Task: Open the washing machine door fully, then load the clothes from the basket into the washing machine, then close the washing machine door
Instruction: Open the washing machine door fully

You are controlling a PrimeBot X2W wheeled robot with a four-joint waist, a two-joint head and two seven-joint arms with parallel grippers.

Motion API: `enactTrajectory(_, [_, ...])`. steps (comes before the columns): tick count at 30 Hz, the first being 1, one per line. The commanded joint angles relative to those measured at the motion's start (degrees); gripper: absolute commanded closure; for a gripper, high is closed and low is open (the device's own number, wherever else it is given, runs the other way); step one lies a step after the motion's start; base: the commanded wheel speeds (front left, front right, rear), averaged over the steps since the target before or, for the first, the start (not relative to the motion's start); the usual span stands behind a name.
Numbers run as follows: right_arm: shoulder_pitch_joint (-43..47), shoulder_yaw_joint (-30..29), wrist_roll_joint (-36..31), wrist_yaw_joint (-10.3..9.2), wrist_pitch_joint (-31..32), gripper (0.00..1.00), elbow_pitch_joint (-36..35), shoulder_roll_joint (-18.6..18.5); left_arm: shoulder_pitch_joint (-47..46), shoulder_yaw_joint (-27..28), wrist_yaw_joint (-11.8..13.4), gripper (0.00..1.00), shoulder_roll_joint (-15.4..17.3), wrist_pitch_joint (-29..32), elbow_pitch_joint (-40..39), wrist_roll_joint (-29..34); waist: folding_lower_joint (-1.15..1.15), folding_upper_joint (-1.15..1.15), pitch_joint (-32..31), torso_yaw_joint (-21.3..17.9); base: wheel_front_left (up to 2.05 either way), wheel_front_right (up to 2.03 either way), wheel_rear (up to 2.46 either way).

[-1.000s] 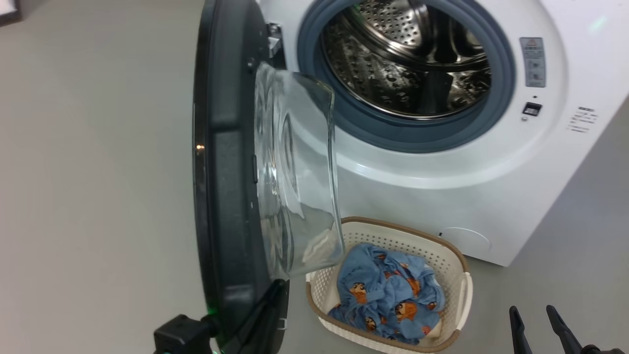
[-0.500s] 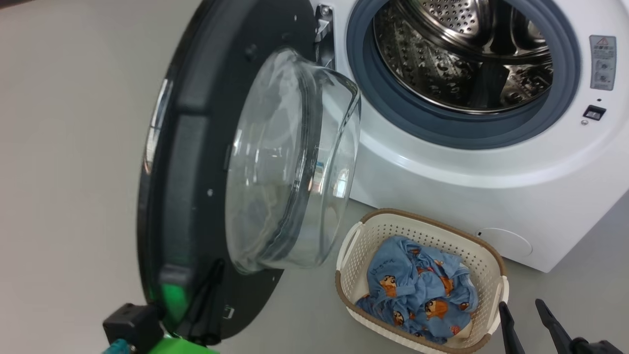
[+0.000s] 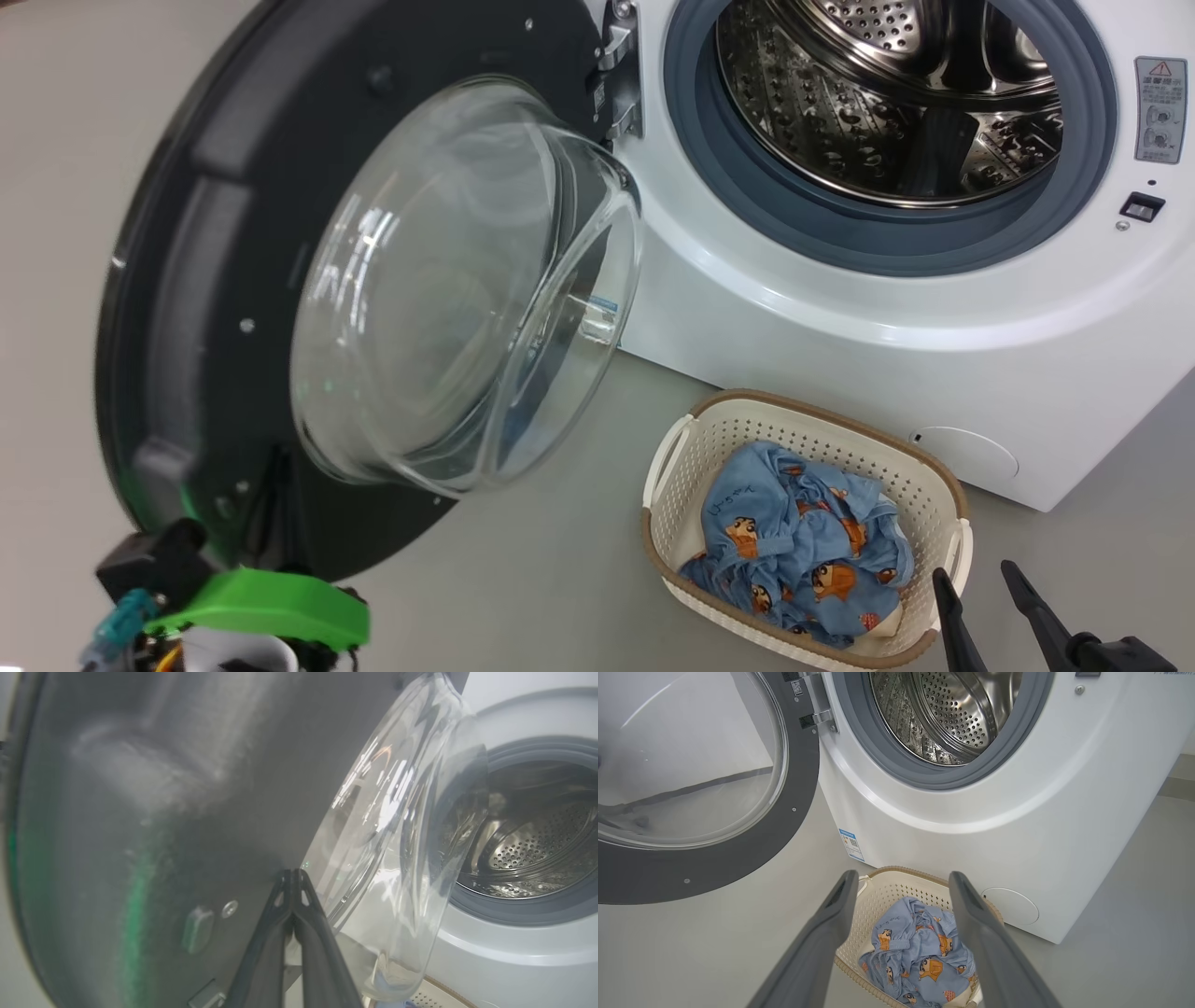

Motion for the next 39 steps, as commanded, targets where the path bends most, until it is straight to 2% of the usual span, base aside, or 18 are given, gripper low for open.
enactTrajectory(1, [-0.6,1.6,-0.4,0.09,-0.7,0.00,-1.2,-1.0,-3.3,3.8,0.7,1.00,2.0,-1.4,0.7,-1.0,0.00,0.00,0.0,-0.1,0.00,0.00,0.00])
enactTrajectory(9, [0.0,1.6,-0.4,0.09,-0.7,0.00,-1.3,-0.9,-10.3,9.0,-0.8,1.00,4.8,-5.9,13.9,-2.1,0.00,0.00,0.0,-1.3,0.00,0.00,0.00])
enactTrajectory(16, [0.4,1.6,-0.5,0.09,-0.7,0.00,-1.2,-1.2,-16.9,14.4,-1.9,1.00,7.0,-7.0,22.5,-1.8,0.00,0.00,0.8,-2.9,0.00,0.00,0.00])
enactTrajectory(27, [-0.3,1.7,-0.5,0.09,-0.7,0.00,-0.9,-1.0,-21.2,20.6,-3.8,1.00,7.0,-7.1,26.6,3.3,0.00,0.00,1.1,-3.9,0.00,0.00,0.00])
enactTrajectory(34, [-0.6,1.4,-0.3,0.09,-0.7,0.00,-0.6,-0.5,-20.8,23.0,-6.0,1.00,4.3,-7.1,25.5,4.7,0.00,0.00,0.7,-3.8,0.00,0.00,0.00])
enactTrajectory(39, [-0.9,1.8,-0.1,0.09,-0.7,0.00,-0.4,-0.2,-18.2,23.3,-7.8,1.00,2.1,-7.1,20.8,4.6,0.00,0.00,0.0,-4.2,0.00,0.00,0.00])
